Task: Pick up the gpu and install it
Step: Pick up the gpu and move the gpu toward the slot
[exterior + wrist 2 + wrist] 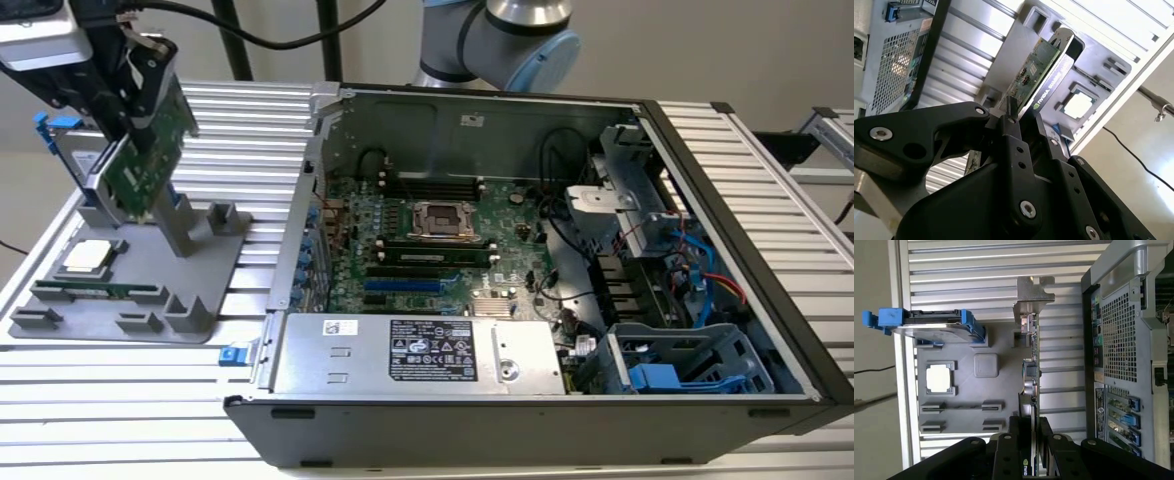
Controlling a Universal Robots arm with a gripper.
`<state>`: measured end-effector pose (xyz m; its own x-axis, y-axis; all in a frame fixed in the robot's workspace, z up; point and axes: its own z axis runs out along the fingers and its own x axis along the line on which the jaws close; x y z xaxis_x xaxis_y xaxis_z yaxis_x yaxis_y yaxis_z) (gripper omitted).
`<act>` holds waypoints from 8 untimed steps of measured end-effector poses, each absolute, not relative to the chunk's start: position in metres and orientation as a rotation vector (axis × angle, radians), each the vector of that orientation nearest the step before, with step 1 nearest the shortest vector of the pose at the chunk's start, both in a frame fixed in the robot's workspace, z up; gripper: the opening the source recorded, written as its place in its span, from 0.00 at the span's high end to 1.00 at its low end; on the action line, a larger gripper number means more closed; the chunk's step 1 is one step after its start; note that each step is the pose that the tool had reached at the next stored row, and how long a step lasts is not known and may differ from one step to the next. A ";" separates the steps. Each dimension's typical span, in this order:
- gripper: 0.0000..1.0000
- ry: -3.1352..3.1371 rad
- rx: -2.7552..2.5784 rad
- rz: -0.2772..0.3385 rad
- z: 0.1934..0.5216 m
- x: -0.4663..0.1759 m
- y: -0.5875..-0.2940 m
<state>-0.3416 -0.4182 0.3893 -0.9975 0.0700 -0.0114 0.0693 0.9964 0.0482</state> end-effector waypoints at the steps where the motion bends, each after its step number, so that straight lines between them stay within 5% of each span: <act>1: 1.00 3.126 0.109 0.075 0.390 -0.342 -0.418; 8: 1.00 3.126 0.109 0.075 0.394 -0.342 -0.418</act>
<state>-0.3416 -0.4182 0.3940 -0.9975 0.0699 -0.0114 0.0693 0.9964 0.0482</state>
